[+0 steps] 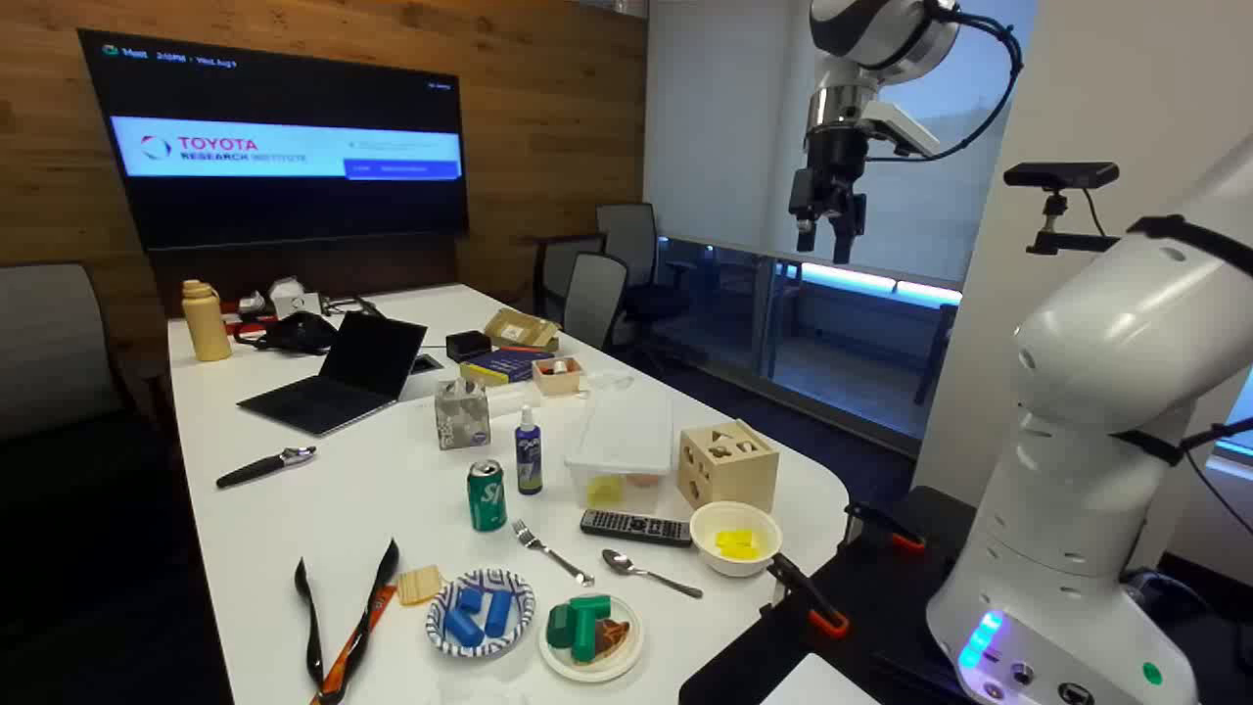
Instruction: Move the green can forwards.
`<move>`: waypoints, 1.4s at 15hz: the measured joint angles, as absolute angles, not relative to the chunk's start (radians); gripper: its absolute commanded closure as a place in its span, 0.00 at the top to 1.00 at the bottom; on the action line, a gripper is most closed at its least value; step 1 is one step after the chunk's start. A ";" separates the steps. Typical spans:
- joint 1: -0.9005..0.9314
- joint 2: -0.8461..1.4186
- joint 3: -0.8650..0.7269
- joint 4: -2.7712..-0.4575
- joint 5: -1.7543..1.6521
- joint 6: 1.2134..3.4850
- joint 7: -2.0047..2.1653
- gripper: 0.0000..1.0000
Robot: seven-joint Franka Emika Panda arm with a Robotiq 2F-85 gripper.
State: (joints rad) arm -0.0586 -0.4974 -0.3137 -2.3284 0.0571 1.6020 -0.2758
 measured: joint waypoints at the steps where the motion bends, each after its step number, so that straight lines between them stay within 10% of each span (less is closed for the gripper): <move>1: -0.059 -0.497 -0.314 -2.328 0.057 1.602 -0.276 1.00; 21: -0.052 -0.406 -0.225 -2.374 0.105 1.815 -0.263 1.00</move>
